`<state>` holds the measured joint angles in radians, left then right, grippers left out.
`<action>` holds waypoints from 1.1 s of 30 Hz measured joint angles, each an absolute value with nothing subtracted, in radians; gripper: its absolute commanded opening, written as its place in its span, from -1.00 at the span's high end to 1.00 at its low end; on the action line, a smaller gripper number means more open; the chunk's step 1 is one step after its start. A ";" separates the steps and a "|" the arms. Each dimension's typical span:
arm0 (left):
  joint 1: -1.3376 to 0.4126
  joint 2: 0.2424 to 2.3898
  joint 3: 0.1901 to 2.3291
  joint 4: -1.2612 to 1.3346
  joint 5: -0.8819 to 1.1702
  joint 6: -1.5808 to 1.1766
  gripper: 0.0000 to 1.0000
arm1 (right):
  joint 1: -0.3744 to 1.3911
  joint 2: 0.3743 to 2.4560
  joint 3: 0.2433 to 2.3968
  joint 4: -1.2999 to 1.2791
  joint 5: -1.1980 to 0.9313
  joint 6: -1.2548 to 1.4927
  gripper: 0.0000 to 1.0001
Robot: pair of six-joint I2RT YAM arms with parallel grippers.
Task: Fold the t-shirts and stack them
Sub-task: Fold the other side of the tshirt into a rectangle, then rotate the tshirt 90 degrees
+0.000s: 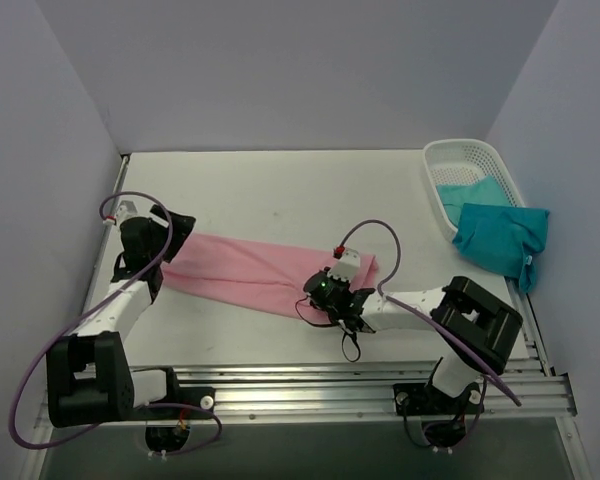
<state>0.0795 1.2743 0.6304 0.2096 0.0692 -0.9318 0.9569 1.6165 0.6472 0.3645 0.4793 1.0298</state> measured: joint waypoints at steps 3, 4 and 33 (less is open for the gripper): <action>0.015 1.248 0.641 0.222 0.071 -0.901 -0.68 | 0.977 1.553 0.668 0.270 0.501 1.025 0.38; -0.017 1.245 0.655 0.222 0.074 -0.885 -0.68 | 0.981 1.523 0.680 0.240 0.515 1.019 -0.31; -0.902 1.946 1.378 -0.182 0.191 -0.536 0.95 | 1.002 0.738 0.783 -0.414 0.909 1.022 -0.95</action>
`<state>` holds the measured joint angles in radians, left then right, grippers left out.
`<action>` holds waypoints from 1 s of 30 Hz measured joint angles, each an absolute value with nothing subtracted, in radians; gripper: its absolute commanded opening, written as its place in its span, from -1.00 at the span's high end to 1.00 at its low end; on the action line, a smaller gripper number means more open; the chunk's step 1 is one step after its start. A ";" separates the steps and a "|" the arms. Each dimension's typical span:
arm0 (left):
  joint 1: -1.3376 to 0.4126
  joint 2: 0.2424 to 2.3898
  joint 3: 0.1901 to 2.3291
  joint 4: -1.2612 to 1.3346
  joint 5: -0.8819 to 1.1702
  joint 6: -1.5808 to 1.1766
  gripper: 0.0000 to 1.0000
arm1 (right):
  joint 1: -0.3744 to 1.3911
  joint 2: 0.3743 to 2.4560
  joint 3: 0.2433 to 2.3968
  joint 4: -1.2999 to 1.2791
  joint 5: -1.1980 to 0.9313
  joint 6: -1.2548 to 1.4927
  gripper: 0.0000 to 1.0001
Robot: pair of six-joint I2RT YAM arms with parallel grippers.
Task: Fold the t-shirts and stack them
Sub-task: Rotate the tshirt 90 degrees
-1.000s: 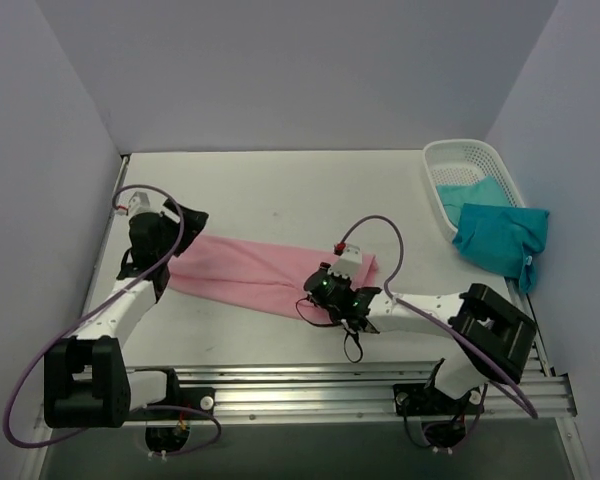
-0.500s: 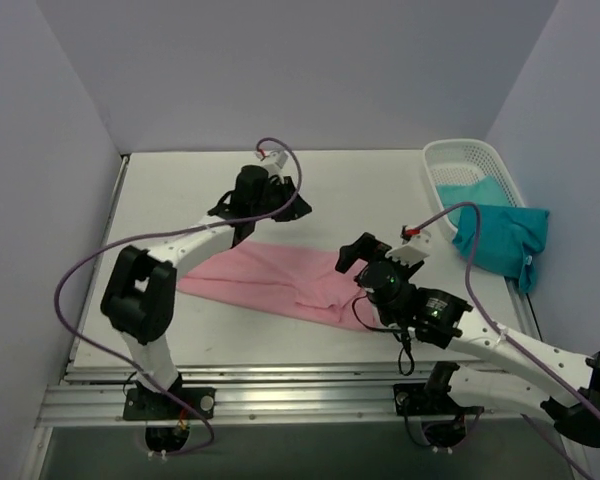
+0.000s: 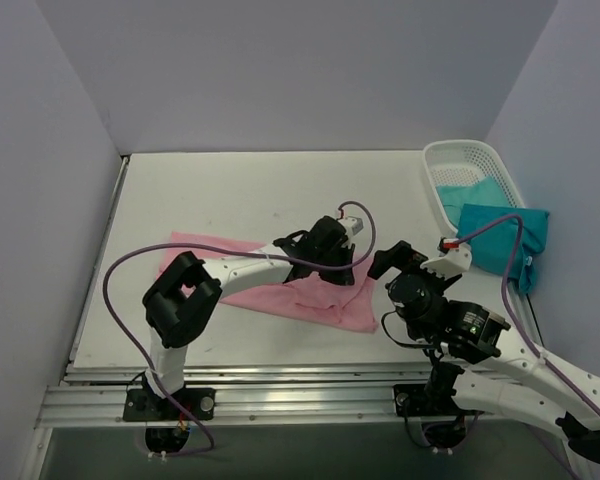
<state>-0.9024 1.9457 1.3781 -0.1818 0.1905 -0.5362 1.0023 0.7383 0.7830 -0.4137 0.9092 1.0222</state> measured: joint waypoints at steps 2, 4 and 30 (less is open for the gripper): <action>-0.926 1.962 1.395 -0.195 0.179 -0.532 0.95 | 1.002 0.737 0.783 -0.423 0.918 1.023 -0.94; -0.939 1.994 1.411 -0.206 0.167 -0.530 0.95 | 1.002 0.738 0.783 -0.430 0.927 1.022 -0.94; -0.782 2.633 2.387 -0.587 0.120 -0.485 0.95 | 1.000 0.747 0.789 -0.395 0.987 0.937 -0.96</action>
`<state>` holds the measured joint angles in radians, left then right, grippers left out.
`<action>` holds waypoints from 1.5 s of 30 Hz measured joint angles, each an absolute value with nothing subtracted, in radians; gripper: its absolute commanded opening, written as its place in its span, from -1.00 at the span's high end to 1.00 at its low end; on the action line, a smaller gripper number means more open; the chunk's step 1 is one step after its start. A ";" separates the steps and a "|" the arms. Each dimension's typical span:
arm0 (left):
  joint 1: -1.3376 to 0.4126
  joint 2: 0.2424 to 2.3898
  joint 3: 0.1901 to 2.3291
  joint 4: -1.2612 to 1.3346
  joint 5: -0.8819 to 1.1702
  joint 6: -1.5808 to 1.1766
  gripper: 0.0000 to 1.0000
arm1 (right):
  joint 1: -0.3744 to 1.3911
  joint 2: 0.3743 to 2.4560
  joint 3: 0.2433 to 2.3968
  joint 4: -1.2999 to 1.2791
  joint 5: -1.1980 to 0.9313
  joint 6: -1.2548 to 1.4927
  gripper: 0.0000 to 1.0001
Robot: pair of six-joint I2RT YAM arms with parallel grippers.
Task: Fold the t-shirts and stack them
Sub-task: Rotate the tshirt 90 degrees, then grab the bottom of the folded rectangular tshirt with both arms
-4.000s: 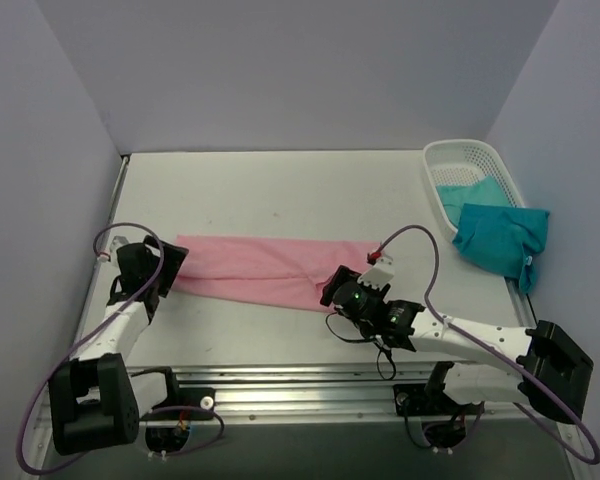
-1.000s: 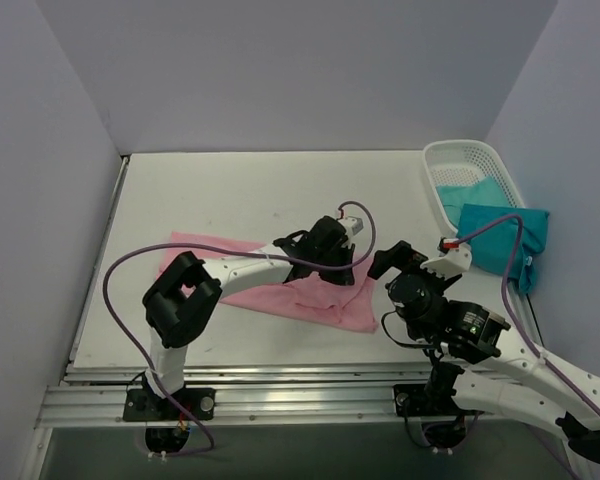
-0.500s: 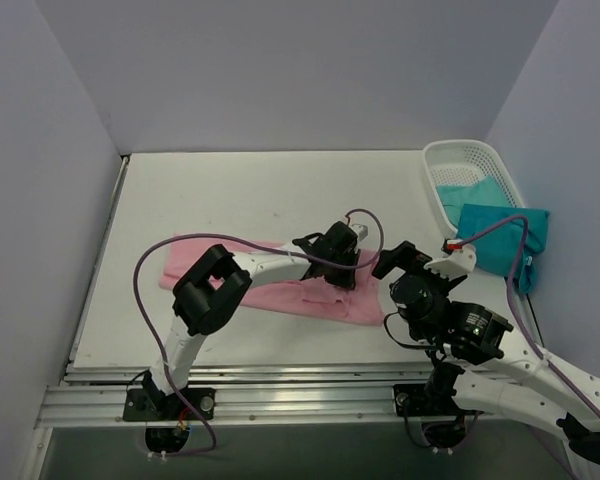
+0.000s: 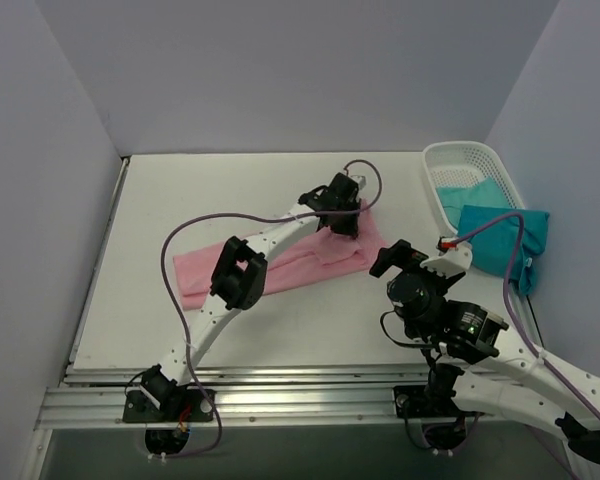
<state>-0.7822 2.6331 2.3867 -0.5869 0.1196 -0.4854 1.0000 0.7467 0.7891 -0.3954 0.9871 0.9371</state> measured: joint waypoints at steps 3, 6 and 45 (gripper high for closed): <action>-0.685 2.757 2.629 -0.673 0.125 -0.482 0.93 | 0.995 0.755 0.789 -0.373 0.985 0.929 -0.96; -0.566 2.805 2.702 -0.678 0.159 -0.500 0.89 | 0.989 0.772 0.789 -0.352 0.977 0.918 -0.96; -0.070 1.284 1.084 -0.043 0.066 -0.676 -0.88 | 0.972 1.456 0.842 0.270 0.447 0.833 -0.97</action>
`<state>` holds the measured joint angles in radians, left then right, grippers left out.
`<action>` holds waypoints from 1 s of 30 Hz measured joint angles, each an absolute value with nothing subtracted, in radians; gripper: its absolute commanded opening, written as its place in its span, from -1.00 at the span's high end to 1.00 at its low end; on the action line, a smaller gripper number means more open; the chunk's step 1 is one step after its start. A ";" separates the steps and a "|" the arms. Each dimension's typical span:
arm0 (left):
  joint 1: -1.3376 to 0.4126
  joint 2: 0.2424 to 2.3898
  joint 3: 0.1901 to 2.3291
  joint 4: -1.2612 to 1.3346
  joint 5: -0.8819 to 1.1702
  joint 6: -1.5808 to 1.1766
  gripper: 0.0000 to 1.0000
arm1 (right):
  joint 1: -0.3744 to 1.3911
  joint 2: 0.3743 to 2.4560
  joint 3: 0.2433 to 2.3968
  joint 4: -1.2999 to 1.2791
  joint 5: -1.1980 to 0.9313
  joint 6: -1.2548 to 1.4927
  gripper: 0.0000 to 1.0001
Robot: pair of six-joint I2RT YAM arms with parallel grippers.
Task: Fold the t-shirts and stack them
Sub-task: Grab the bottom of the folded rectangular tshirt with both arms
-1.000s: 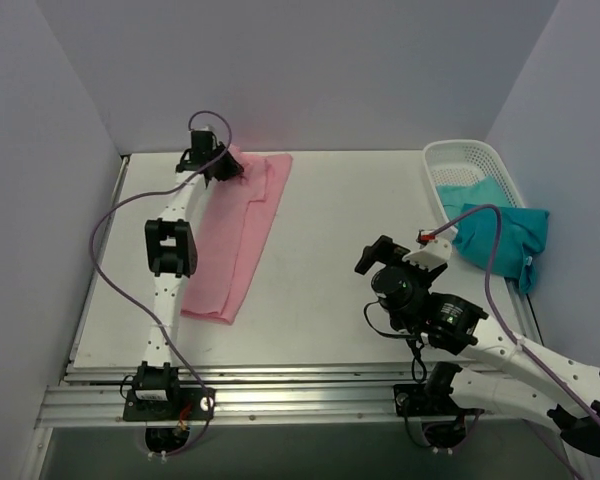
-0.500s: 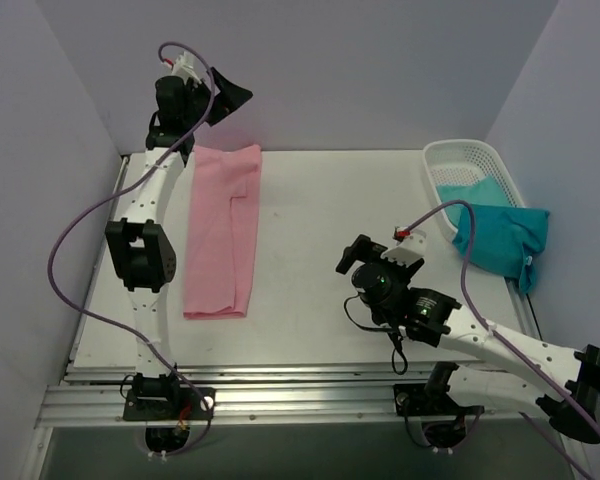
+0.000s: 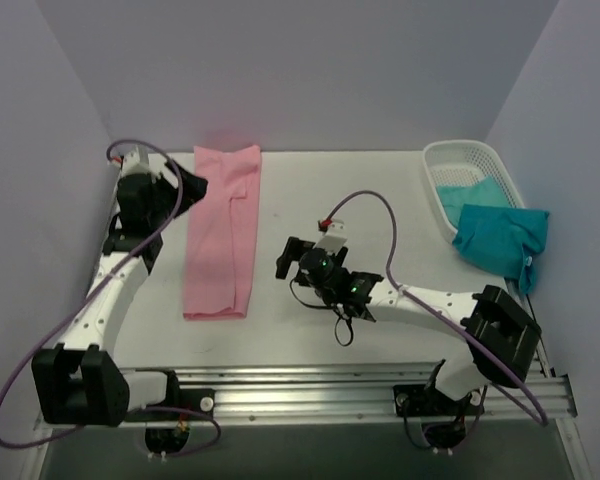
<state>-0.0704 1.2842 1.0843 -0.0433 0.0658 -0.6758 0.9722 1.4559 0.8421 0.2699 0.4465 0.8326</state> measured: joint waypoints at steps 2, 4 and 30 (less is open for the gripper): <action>-0.071 1.218 0.968 -0.089 0.020 -0.672 -0.88 | 0.974 1.528 0.874 0.319 0.390 0.833 -0.96; -0.071 1.154 0.873 -0.136 -0.028 -0.673 -0.88 | 0.980 1.594 0.898 0.364 0.341 0.836 -0.94; -0.092 0.883 0.579 -0.233 -0.224 -0.831 -0.92 | 1.143 2.033 1.136 0.495 0.163 0.927 0.44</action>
<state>-0.0921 0.8829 0.5789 -0.2333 -0.2245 -0.8310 1.1427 2.0331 1.1362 0.4950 0.1627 0.9268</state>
